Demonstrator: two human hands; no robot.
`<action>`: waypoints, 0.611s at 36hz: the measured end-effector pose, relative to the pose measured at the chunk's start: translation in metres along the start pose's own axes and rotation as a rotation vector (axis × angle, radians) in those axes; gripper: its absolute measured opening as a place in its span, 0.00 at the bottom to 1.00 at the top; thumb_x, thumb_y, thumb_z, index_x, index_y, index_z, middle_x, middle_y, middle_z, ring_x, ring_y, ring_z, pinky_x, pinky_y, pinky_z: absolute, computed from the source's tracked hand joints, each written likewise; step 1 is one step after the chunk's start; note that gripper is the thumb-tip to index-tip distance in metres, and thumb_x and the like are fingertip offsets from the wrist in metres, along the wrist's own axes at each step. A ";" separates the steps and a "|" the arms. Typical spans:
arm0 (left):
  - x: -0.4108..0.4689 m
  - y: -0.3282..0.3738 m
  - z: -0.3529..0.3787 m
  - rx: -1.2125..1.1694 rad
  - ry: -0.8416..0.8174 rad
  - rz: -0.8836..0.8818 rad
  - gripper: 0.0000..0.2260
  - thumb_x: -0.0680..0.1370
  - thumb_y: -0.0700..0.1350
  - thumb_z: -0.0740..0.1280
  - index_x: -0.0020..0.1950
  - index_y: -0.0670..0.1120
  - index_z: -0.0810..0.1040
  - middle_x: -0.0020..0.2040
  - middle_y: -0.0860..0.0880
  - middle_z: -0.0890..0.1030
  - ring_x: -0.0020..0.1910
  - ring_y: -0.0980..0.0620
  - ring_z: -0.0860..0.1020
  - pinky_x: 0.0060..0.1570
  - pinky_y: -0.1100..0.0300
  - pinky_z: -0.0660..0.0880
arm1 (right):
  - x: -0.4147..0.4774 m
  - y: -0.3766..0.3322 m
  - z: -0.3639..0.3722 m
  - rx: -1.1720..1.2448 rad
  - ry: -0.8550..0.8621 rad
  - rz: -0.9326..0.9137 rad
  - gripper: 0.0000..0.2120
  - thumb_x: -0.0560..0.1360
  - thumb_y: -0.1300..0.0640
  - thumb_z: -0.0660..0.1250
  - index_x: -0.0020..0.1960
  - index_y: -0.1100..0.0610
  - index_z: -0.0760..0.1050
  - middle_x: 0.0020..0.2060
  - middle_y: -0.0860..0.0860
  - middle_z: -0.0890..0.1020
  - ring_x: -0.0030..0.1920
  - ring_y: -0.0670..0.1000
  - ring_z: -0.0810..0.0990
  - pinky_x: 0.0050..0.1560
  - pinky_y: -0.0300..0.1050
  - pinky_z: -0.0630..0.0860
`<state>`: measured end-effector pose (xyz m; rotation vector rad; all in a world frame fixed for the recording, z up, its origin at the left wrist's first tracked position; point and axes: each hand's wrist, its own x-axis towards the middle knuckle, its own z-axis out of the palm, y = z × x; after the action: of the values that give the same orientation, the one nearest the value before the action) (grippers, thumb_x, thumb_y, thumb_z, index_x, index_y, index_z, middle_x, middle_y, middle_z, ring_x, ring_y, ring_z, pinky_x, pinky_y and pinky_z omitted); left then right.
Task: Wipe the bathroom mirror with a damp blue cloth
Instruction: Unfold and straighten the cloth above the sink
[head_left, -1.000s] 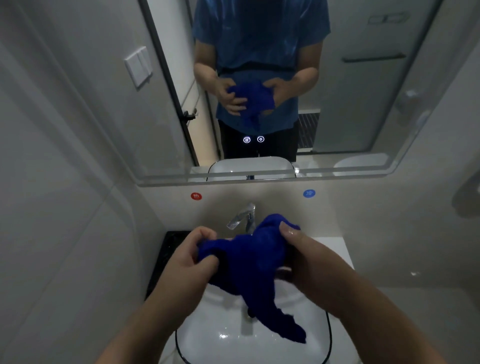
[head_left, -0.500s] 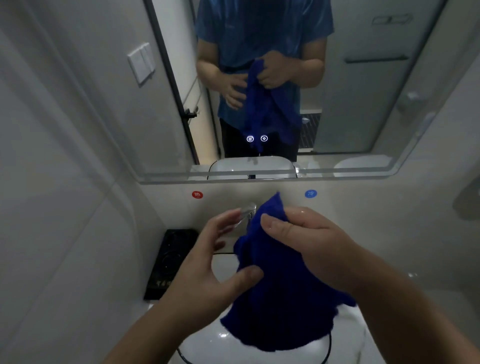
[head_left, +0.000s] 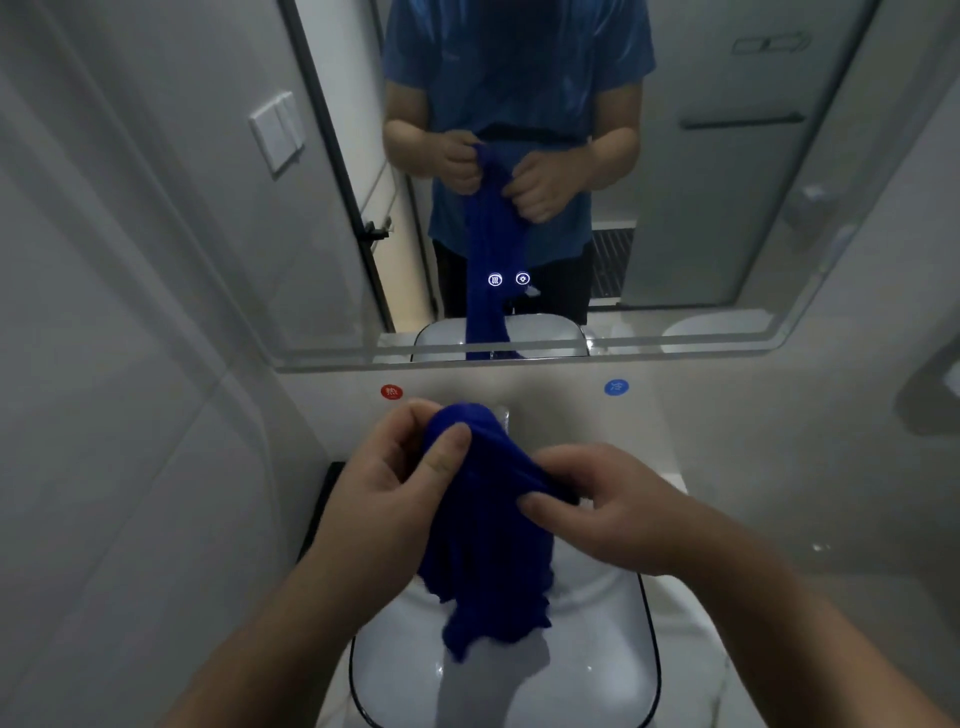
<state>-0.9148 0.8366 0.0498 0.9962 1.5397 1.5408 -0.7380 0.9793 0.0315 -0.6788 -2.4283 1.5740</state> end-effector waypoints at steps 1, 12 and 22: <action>-0.001 0.002 -0.001 0.031 -0.002 0.038 0.05 0.81 0.54 0.68 0.53 0.56 0.81 0.49 0.47 0.86 0.45 0.46 0.86 0.44 0.57 0.83 | 0.000 0.007 0.002 0.036 -0.017 0.032 0.14 0.76 0.42 0.67 0.55 0.47 0.84 0.46 0.52 0.86 0.48 0.55 0.86 0.54 0.61 0.84; -0.006 0.021 -0.028 0.294 0.184 0.350 0.03 0.82 0.51 0.67 0.54 0.58 0.79 0.45 0.49 0.85 0.41 0.49 0.85 0.36 0.63 0.81 | -0.001 0.049 0.011 0.007 -0.064 0.159 0.18 0.75 0.37 0.68 0.57 0.47 0.83 0.50 0.52 0.87 0.53 0.57 0.86 0.56 0.65 0.83; 0.001 0.026 -0.065 0.437 0.572 0.491 0.02 0.82 0.57 0.66 0.50 0.65 0.77 0.36 0.55 0.81 0.33 0.55 0.78 0.31 0.61 0.75 | 0.001 0.068 0.010 -0.013 0.262 0.082 0.14 0.86 0.57 0.63 0.50 0.43 0.82 0.43 0.47 0.87 0.45 0.47 0.85 0.49 0.51 0.83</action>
<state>-0.9729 0.8091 0.0773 1.3227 2.2156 1.9940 -0.7238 0.9948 -0.0335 -0.9342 -2.2465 1.3978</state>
